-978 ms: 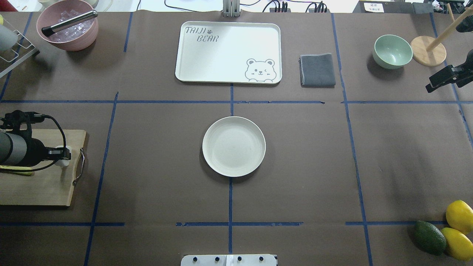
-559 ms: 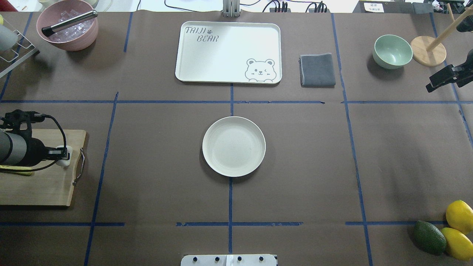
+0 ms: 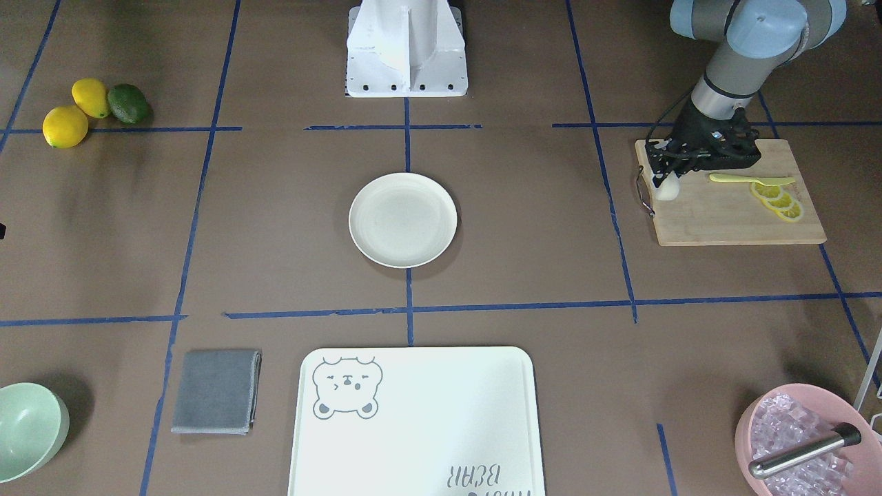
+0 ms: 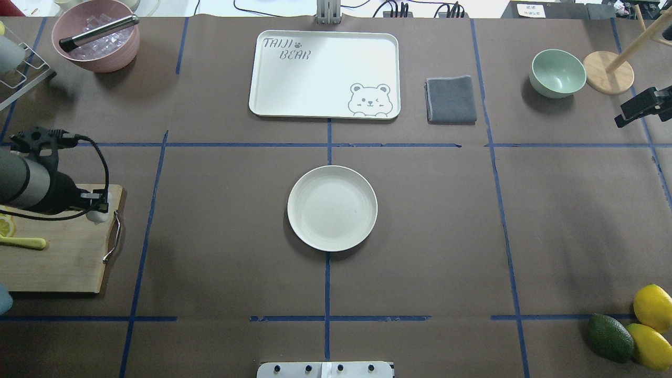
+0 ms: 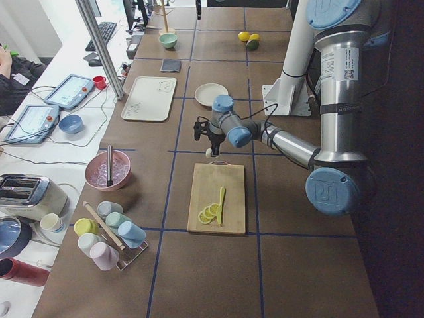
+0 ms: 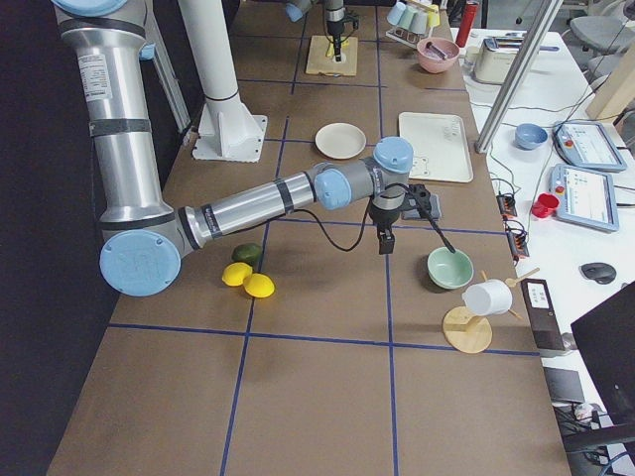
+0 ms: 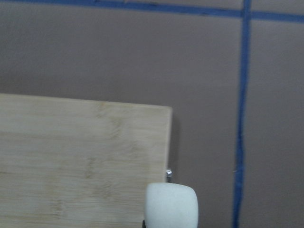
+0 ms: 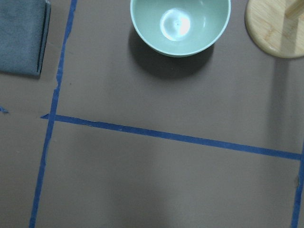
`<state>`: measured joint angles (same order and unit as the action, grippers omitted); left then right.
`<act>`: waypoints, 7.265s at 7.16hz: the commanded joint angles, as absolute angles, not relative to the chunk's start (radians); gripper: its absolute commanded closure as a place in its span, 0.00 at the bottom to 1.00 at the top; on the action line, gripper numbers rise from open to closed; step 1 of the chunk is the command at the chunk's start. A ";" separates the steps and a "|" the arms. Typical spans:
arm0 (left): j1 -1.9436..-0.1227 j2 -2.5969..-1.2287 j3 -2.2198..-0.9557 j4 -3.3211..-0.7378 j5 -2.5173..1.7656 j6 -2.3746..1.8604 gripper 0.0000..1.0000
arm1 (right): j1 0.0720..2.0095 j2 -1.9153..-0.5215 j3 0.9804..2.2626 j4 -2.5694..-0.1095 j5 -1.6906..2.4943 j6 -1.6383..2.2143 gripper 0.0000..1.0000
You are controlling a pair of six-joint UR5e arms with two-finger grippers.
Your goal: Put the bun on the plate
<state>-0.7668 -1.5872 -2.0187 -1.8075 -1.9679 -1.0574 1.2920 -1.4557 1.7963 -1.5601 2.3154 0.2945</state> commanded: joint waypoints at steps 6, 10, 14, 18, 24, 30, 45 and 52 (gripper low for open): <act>-0.559 -2.283 -1.791 -1.365 -1.856 -1.365 0.70 | 1.632 -1.649 1.614 -1.559 2.446 -0.190 0.00; -0.439 -2.479 -1.570 -1.446 -1.769 -1.459 0.70 | 1.647 -1.647 1.592 -1.555 2.457 -0.189 0.00; -0.433 -2.508 -1.378 -1.632 -1.758 -1.457 0.69 | 1.647 -1.643 1.594 -1.557 2.457 -0.175 0.00; -0.433 -2.500 -1.378 -1.632 -1.758 -1.445 0.33 | 1.647 -1.640 1.594 -1.557 2.457 -0.173 0.00; -0.497 -2.485 -1.530 -1.469 -1.773 -1.285 0.00 | 1.647 -1.634 1.592 -1.555 2.439 -0.176 0.00; -0.945 -1.949 -2.042 -1.195 -2.062 -0.515 0.00 | 1.623 -1.588 1.597 -1.555 2.413 -0.060 0.00; -1.577 -1.585 -1.575 -1.474 -2.327 0.118 0.00 | 1.624 -1.589 1.618 -1.555 2.411 -0.061 0.00; -1.580 -1.574 -1.523 -1.571 -2.384 0.117 0.00 | 1.624 -1.591 1.617 -1.555 2.411 -0.063 0.00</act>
<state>-1.5785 -1.5798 -1.5321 -1.5531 -2.3832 0.1168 1.6245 -1.5906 1.6168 -1.5554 2.4114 -0.0629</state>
